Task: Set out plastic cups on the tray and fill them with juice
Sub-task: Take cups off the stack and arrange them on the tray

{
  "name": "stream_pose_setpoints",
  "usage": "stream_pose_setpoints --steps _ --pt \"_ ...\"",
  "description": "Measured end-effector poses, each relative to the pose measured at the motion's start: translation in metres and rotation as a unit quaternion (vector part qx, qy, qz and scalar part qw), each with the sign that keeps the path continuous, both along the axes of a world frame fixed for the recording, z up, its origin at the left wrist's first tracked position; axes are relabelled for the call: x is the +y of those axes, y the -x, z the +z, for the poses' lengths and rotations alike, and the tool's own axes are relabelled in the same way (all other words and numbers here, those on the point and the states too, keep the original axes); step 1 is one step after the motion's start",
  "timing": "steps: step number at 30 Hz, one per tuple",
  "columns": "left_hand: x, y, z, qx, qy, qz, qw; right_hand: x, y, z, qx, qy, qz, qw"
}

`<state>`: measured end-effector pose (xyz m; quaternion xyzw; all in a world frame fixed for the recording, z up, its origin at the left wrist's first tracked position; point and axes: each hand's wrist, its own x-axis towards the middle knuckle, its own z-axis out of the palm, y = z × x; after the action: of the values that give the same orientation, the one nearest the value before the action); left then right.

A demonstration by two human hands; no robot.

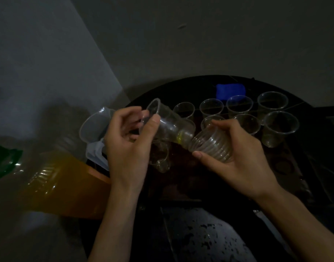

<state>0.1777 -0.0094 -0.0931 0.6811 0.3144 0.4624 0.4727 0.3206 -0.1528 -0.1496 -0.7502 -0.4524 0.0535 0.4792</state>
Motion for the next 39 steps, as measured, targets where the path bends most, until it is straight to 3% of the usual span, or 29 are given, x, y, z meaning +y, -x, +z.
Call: stream_pose_setpoints --steps 3,8,18,29,39 --pt "0.003 0.003 -0.007 0.024 -0.055 0.017 0.998 -0.004 -0.008 0.001 -0.004 -0.004 -0.018 1.0" --pt "-0.001 -0.001 -0.03 0.152 -0.127 0.001 0.98 -0.009 -0.018 0.004 0.024 -0.035 -0.065 0.997" --pt "-0.005 -0.012 -0.071 0.31 -0.242 -0.021 0.919 -0.01 -0.023 0.004 0.044 -0.067 -0.077 0.994" --pt "-0.004 -0.017 -0.09 0.403 -0.221 0.022 0.888 -0.011 -0.024 0.003 0.048 -0.061 -0.08 0.994" --pt "-0.004 -0.02 -0.096 0.417 -0.227 0.033 0.88 -0.013 -0.024 0.004 0.051 -0.071 -0.081 0.993"
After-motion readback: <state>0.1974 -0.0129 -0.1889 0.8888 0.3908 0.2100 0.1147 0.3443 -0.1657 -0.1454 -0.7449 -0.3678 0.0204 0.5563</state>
